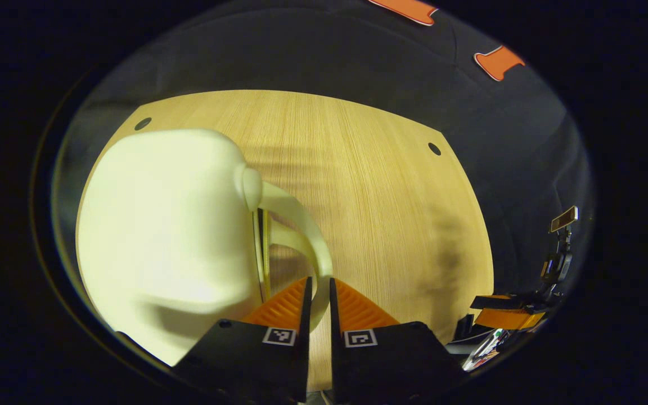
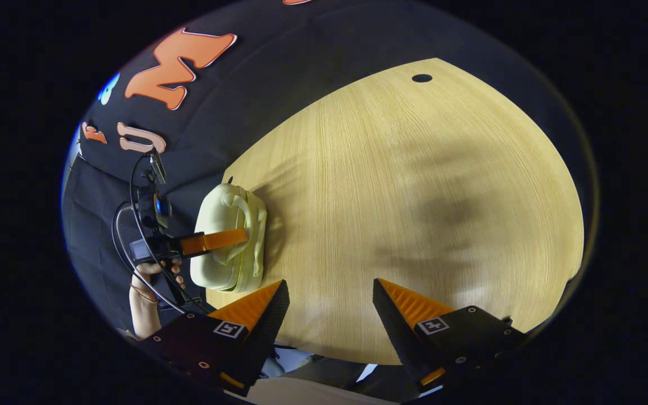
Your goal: First open the suitcase, pack the skin care products into it, and then close the suitcase.
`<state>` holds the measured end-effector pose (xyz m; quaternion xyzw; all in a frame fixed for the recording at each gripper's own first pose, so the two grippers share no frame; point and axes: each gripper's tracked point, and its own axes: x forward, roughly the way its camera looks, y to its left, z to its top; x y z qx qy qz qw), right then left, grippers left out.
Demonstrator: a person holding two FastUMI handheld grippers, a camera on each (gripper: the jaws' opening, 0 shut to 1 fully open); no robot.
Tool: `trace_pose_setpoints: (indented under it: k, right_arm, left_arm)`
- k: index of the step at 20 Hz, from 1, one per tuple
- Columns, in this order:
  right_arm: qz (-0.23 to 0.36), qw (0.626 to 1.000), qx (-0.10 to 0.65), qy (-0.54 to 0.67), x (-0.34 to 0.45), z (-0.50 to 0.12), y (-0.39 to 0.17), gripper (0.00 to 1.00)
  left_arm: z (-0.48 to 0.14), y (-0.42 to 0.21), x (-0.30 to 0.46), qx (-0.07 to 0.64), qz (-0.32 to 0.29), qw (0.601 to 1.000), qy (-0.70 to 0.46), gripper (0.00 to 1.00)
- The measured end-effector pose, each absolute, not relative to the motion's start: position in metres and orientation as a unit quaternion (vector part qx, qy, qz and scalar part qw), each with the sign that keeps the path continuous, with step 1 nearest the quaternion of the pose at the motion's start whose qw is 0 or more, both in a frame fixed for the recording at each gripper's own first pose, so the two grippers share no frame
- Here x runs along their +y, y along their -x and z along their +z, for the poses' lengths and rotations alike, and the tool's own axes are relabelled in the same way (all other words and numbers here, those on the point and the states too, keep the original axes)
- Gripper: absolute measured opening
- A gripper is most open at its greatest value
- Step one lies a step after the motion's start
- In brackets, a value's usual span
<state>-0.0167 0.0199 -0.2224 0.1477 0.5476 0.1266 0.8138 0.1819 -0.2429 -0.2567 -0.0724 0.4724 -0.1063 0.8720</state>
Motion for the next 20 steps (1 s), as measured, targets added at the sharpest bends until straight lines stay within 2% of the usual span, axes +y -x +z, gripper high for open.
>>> trace_pose_setpoints:
  k: [4,10,11,16,20]
  right_arm:
    - [0.127,0.829,0.531,-0.118,0.024,-0.207,0.004,0.96]
    - [0.124,0.892,0.432,-0.048,0.015,-0.143,-0.031,0.96]
    - [0.125,0.904,0.407,-0.036,0.013,-0.126,-0.035,0.96]
    - [0.12,0.956,0.266,0.037,-0.001,-0.052,-0.042,0.95]
    - [0.115,0.971,0.205,0.048,0.002,-0.025,-0.033,0.95]
  left_arm:
    - [-0.216,-0.176,-0.255,0.431,-0.107,0.895,0.043,1.0]
    - [-0.114,-0.188,-0.254,0.27,-0.072,0.96,-0.003,0.99]
    - [-0.102,-0.192,-0.254,0.242,-0.07,0.968,0.003,0.96]
    - [-0.085,-0.193,-0.246,0.13,-0.049,0.99,0.039,0.98]
    - [-0.083,-0.2,-0.237,0.079,-0.025,0.997,0.011,0.98]
